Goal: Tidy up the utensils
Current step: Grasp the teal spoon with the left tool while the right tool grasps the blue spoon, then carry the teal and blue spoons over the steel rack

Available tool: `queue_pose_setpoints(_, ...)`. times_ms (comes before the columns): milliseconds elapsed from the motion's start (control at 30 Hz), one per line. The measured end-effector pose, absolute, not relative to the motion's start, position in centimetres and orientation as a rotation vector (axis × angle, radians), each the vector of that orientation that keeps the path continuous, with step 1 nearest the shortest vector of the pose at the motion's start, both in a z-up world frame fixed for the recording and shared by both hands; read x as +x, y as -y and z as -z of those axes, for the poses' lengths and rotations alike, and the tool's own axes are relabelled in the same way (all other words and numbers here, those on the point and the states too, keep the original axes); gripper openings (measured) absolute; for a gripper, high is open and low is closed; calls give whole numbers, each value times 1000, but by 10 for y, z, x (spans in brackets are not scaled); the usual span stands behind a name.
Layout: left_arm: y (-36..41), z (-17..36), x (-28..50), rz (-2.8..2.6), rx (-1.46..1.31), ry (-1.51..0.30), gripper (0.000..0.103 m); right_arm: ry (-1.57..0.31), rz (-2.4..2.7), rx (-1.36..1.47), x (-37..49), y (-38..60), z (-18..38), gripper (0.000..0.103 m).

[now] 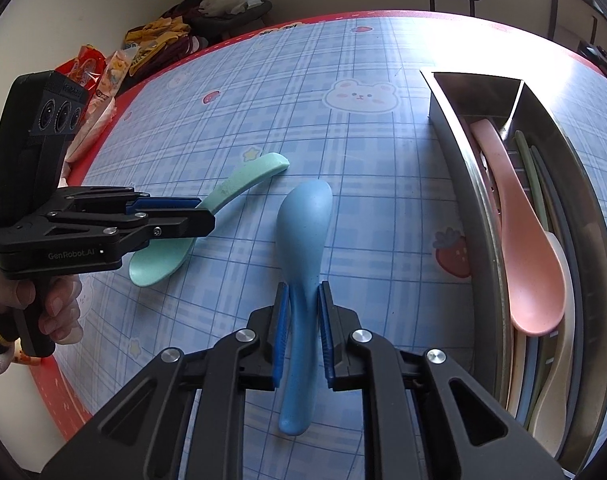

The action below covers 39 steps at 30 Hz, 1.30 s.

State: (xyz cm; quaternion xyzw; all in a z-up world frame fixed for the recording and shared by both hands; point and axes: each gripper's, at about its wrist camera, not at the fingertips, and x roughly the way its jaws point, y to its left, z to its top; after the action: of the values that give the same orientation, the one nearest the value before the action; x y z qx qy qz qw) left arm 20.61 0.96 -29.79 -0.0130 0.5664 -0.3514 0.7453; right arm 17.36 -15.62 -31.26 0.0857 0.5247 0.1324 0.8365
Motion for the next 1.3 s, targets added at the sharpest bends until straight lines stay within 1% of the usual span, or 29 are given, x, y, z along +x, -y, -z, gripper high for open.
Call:
queue_pose_setpoints(33, -11, 297, 206, 789, -56, -1242, 42, -1111, -280, 184, 174, 157, 313, 15)
queue_pose_setpoints(200, -17, 295, 211, 810, -127, -1231, 39, -1111, -279, 186, 174, 157, 313, 15)
queue_pose_setpoints(233, -18, 296, 213, 808, -142, -1232, 35, -1111, -279, 186, 174, 157, 313, 15)
queue_pose_setpoints(267, -18, 297, 215, 807, -152, -1235, 29, -1111, -280, 186, 174, 157, 313, 15)
queue_pose_setpoints(300, -18, 298, 216, 808, -158, -1241, 27, -1111, -280, 187, 174, 157, 313, 15)
queue_pose_setpoints(333, -17, 300, 218, 811, -160, -1252, 21, -1112, -281, 187, 174, 157, 313, 15)
queue_pose_setpoints(367, -15, 302, 218, 816, -151, -1266, 19, -1112, -280, 187, 174, 157, 313, 15)
queue_pose_setpoints(500, -1, 307, 210, 844, -69, -1286, 19, -1111, -282, 190, 174, 157, 314, 15)
queue_pose_setpoints(633, 1, 308, 208, 838, -55, -1280, 18, -1110, -283, 193, 175, 158, 314, 15)
queue_pose_setpoints(867, 1, 301, 192, 740, 51, -1246, 12, -1113, -288, 189, 176, 158, 315, 15)
queue_pose_setpoints(967, -12, 302, 185, 711, 5, -1251, 12, -1118, -302, 195, 176, 157, 314, 14)
queue_pose_setpoints(1100, -26, 302, 173, 669, -49, -1251, 12, -1117, -333, 163, 174, 145, 308, 7)
queue_pose_setpoints(1300, -37, 301, 160, 618, -112, -1238, 12, -1137, -339, 123, 176, 133, 309, 7)
